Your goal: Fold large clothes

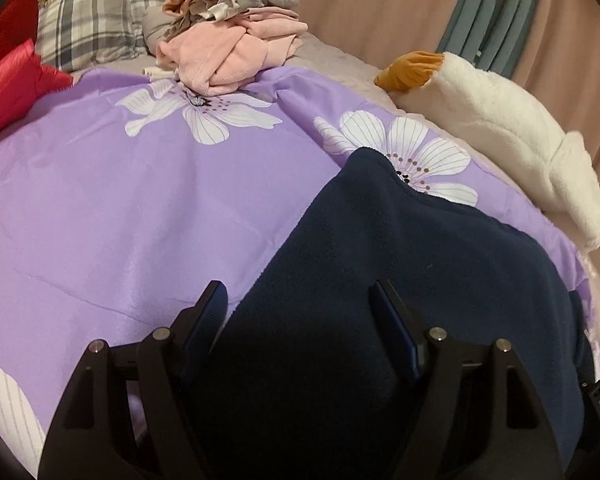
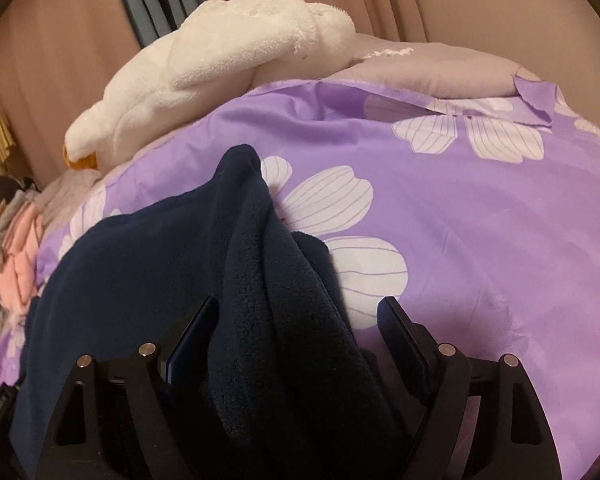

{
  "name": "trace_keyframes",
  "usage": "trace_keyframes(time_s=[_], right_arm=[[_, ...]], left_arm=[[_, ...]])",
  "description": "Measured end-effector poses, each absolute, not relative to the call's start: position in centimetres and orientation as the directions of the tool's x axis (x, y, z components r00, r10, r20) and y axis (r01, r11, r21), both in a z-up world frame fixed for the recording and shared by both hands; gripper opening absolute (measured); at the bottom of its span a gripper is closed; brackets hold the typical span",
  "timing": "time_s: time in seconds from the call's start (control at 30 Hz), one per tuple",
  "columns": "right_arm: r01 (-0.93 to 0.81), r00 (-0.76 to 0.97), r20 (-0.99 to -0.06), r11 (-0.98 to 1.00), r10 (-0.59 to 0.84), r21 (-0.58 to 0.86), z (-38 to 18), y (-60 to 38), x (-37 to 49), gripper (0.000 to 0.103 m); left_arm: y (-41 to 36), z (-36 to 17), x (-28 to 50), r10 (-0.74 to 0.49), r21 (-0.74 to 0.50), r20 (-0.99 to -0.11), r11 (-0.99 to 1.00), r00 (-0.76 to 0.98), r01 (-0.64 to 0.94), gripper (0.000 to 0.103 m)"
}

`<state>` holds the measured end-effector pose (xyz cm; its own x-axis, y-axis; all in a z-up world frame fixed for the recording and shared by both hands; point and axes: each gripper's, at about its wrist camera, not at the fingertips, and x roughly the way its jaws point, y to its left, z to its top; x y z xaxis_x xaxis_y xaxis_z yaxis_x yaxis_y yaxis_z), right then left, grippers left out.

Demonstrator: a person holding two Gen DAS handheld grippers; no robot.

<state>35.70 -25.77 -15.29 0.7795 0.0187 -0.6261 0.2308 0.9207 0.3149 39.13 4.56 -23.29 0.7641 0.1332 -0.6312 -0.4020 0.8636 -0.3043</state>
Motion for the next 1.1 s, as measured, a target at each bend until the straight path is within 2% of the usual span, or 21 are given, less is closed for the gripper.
trace_keyframes(time_s=[1.1], right_arm=[[0.239,0.783,-0.622,0.925,-0.005,0.294,-15.0,-25.5,35.7,0.082]], left_arm=[[5.5,-23.1,39.2,0.152,-0.309,-0.623,0.853,0.767,-0.420,0.078]])
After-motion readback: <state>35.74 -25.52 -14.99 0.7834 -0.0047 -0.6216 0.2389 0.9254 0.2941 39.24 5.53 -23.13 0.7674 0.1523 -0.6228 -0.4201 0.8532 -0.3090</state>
